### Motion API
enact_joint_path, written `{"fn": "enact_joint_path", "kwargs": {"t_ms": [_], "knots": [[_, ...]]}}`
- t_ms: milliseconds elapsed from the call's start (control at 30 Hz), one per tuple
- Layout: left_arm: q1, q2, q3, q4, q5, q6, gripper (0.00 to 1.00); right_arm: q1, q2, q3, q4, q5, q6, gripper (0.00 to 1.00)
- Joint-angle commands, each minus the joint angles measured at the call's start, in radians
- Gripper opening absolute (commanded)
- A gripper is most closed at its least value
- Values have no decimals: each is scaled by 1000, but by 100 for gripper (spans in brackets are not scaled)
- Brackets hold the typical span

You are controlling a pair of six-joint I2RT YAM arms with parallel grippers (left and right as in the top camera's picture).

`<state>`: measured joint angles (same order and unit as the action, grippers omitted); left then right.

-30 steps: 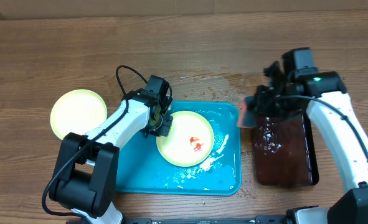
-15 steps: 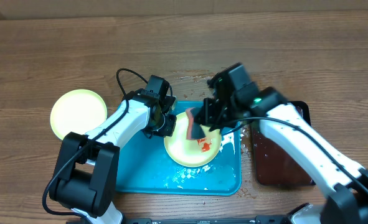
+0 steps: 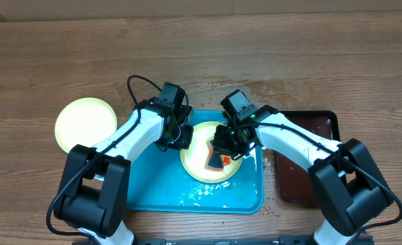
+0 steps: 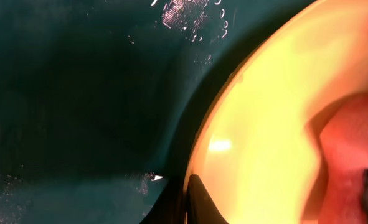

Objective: Clean dirty plates on tray and stack at the side
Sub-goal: 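Scrub the yellow plate with the sponge while the left gripper holds its rim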

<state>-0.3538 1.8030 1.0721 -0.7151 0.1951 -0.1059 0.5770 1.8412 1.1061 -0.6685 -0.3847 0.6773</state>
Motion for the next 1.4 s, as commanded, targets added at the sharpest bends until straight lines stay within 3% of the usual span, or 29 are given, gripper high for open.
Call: {"fn": "enact_joint_path", "kwargs": {"t_ms": [0, 167, 467, 700, 767, 867, 1000, 1167, 1367], "knots": [[-5, 16, -8, -9, 11, -14, 4, -5, -11, 6, -58, 208, 8, 4], [-5, 16, -8, -8, 6, -14, 4, -17, -11, 6, -182, 460, -17, 4], [-4, 16, -8, -10, 5, -8, 4, -16, -11, 7, -140, 489, -58, 4], [-4, 16, -8, -10, 6, 1, 4, 6, -11, 7, 112, 347, -237, 4], [-4, 16, -8, -10, 8, 5, 4, 19, -11, 7, 174, 250, -353, 4], [-4, 16, -8, -9, 8, 5, 4, 58, -10, 7, 206, 148, -496, 4], [-4, 16, -8, -8, 9, 5, 4, 127, 9, 6, 156, 113, -566, 4], [-4, 16, -8, -9, 9, 5, 4, 158, 16, 17, 140, 121, -589, 4], [-4, 16, -8, -11, 13, 5, 4, 120, 16, 19, 192, 392, -409, 4]]}}
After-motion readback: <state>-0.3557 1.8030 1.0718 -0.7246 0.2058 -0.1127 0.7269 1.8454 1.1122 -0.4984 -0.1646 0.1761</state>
